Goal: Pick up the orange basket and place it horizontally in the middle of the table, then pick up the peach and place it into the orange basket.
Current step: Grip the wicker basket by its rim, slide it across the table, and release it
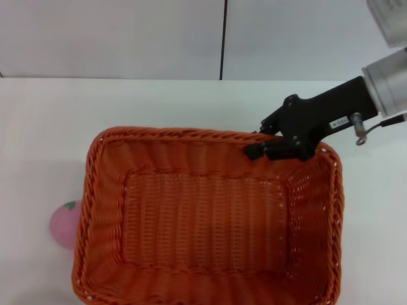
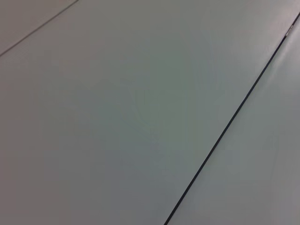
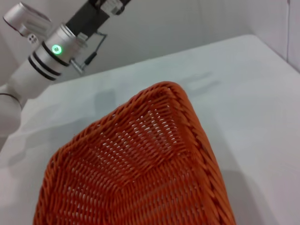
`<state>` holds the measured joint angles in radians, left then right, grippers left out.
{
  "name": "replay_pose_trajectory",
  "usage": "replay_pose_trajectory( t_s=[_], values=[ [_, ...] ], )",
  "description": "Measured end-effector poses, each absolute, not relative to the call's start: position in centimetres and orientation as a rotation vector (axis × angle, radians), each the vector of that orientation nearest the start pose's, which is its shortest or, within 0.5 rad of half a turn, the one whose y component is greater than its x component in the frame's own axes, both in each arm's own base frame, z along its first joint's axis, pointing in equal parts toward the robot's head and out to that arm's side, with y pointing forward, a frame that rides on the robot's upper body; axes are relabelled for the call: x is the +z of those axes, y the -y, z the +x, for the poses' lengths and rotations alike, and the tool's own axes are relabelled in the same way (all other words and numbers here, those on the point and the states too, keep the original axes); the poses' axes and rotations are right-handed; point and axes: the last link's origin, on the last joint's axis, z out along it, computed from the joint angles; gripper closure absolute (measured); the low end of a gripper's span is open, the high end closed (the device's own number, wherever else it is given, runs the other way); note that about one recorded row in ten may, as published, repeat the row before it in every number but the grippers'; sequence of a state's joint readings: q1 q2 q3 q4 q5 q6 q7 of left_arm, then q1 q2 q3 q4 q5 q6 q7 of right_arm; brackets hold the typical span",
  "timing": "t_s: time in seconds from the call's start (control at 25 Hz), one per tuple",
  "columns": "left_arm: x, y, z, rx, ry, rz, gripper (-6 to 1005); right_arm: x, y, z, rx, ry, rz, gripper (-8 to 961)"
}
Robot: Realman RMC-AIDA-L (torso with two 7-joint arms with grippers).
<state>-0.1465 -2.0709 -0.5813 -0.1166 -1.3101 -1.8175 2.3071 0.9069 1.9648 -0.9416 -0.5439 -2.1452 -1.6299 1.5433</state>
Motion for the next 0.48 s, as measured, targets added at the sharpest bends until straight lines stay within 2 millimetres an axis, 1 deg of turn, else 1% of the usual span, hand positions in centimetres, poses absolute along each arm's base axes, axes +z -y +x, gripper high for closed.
replay_pose_trajectory(
  t_s=[0.04, 0.2, 0.24, 0.28, 0.36, 0.4, 0.44, 0.48],
  values=[
    [6.0, -19.9, -36.1, -1.425, 0.683, -1.056, 364, -1.3, -38.2, 16.8, 0.247, -0.341, -3.191, 741],
    [6.0, -19.9, -36.1, -1.425, 0.684, -1.057, 365, -1.3, -38.7, 16.7, 0.240, -0.356, -3.161, 738],
    [6.0, -19.9, -36.1, -1.425, 0.685, -1.058, 365, -0.8, -39.2, 16.7, 0.246, -0.356, -3.133, 737],
    [6.0, -19.9, -36.1, -1.425, 0.685, -1.058, 366, -0.8, -39.2, 16.7, 0.246, -0.356, -3.133, 737],
    [6.0, -20.0, -36.1, -1.424, 0.686, -1.059, 366, -0.1, -39.8, 16.5, 0.268, -0.350, -3.099, 735],
    [6.0, -20.0, -36.1, -1.423, 0.686, -1.060, 366, 0.3, -40.1, 16.4, 0.287, -0.347, -3.075, 697],
    [6.0, -20.0, -36.1, -1.423, 0.686, -1.060, 366, 1.3, -40.8, 16.6, 0.339, -0.347, -3.008, 659],
    [5.9, -20.0, -36.1, -1.423, 0.688, -1.065, 367, 1.3, -40.8, 16.6, 0.339, -0.347, -3.008, 620]
  ],
)
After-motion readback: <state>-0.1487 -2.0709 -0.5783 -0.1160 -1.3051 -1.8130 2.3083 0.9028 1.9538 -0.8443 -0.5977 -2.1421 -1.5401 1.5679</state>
